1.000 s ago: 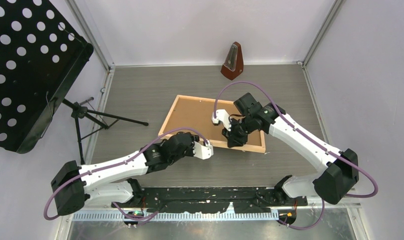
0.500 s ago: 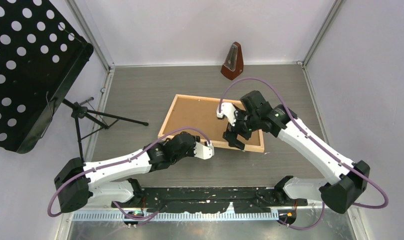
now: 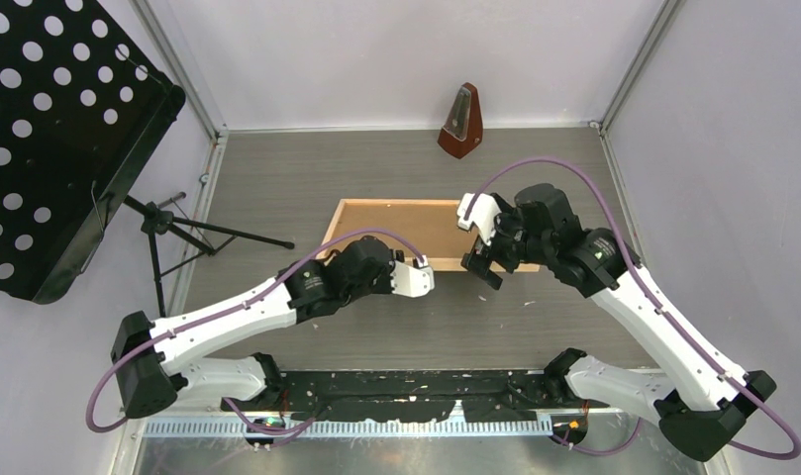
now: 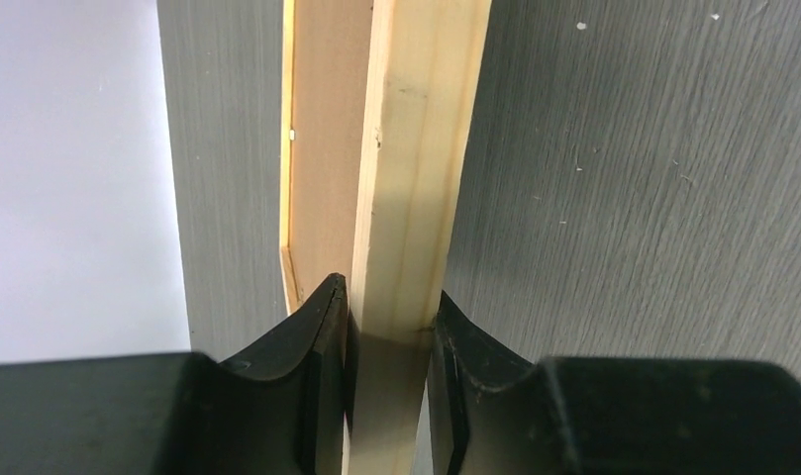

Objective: Put the photo into the frame

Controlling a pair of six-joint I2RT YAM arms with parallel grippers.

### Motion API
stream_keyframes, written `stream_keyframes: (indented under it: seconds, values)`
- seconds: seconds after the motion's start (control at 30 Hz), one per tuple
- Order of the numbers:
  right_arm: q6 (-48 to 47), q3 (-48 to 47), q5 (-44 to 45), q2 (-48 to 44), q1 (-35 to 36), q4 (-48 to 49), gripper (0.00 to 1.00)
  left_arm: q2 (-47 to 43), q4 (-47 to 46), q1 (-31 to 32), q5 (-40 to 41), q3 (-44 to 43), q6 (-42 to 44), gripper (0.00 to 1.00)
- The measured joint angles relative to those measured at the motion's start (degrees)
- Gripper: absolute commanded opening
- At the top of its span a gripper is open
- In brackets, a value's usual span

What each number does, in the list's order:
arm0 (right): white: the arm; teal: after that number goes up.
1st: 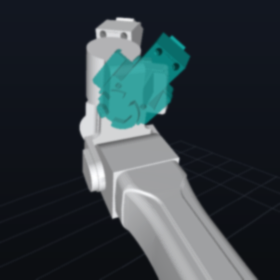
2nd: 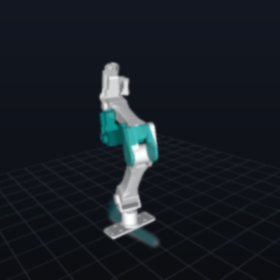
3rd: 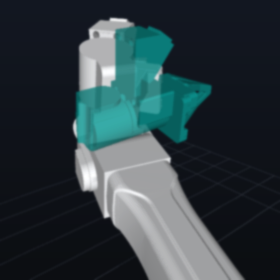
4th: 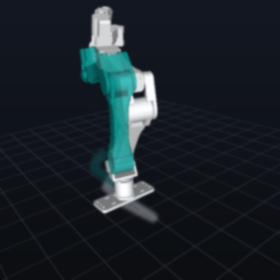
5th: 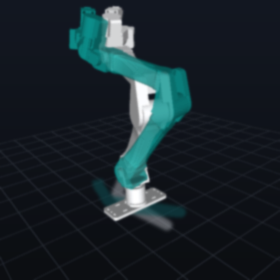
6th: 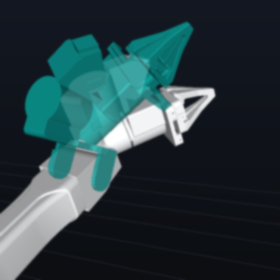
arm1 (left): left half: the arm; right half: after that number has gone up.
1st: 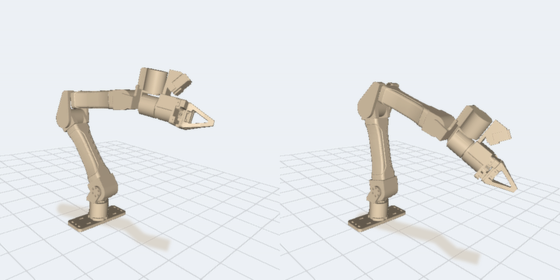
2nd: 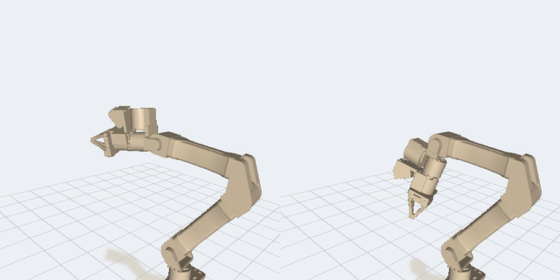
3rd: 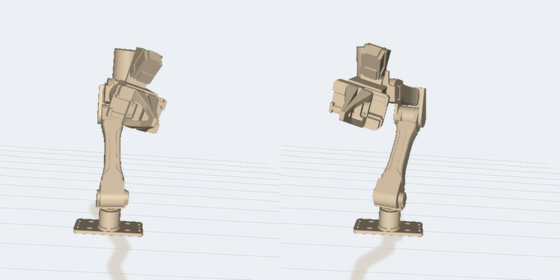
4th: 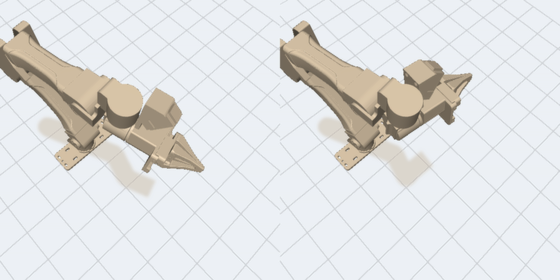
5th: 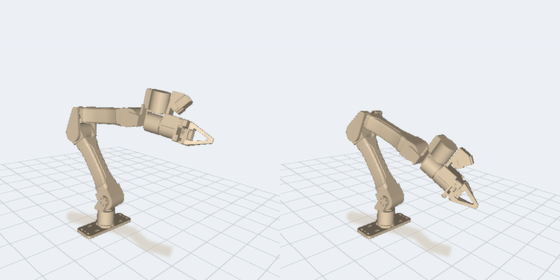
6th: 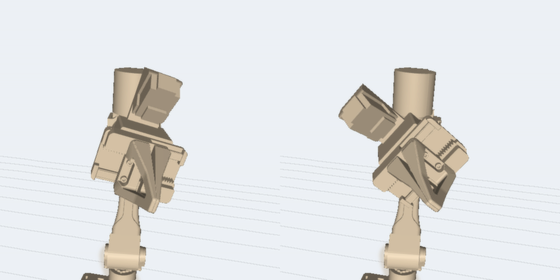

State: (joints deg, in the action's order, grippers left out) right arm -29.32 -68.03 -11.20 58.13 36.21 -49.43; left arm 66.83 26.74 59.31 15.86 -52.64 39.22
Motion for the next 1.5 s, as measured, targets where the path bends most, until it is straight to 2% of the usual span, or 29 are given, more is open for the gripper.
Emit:
stream_keyframes:
  seconds: [0.37, 0.83, 1.27, 1.5]
  values:
    - [-5.14, -2.51, -0.04, -0.55, 0.20, -4.39, 0.96, 0.87, 11.43, -0.20, -3.30, -10.60, -1.18, 0.00]
    - [-10.43, -4.52, 4.20, 4.92, 6.56, -5.03, 0.99, 0.87, 17.53, -0.20, -4.39, -13.49, -1.25, 0.00]
    - [-12.24, -1.36, 7.28, 4.76, 7.56, -0.66, 1.00, -0.17, 20.46, -0.76, -6.10, -14.97, -1.40, 0.00]
    - [-13.46, 4.31, 8.66, 4.70, 7.56, 3.15, 0.92, -2.12, 21.40, -1.73, -7.61, -14.97, -1.55, 0.00]
